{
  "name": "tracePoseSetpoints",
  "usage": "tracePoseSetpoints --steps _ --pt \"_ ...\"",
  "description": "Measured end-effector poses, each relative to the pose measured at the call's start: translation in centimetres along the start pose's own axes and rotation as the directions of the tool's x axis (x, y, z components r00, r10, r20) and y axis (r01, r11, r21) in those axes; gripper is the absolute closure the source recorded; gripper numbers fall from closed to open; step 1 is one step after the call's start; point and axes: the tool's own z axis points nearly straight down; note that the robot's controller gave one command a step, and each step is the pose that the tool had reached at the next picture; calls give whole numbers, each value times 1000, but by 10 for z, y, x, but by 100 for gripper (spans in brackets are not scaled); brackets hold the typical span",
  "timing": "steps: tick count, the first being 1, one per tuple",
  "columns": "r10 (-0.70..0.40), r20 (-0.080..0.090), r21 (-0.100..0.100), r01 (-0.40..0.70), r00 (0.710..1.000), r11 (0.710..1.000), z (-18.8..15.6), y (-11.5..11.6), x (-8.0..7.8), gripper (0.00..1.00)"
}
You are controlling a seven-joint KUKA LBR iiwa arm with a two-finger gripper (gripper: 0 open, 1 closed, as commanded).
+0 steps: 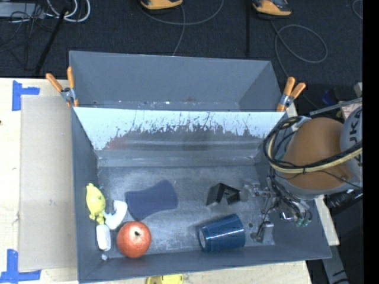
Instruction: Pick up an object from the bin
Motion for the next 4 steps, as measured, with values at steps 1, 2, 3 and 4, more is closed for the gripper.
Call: tracePoseSetpoints --steps 1,2,3,4 --pt "-8 -2 2 8 1000 1000 24 47 -29 0" --pt "-103 2 -1 103 995 995 37 74 -32 0" --pt "-164 8 2 164 986 986 47 78 3 0" --pt "-204 18 7 204 979 979 47 112 2 0"
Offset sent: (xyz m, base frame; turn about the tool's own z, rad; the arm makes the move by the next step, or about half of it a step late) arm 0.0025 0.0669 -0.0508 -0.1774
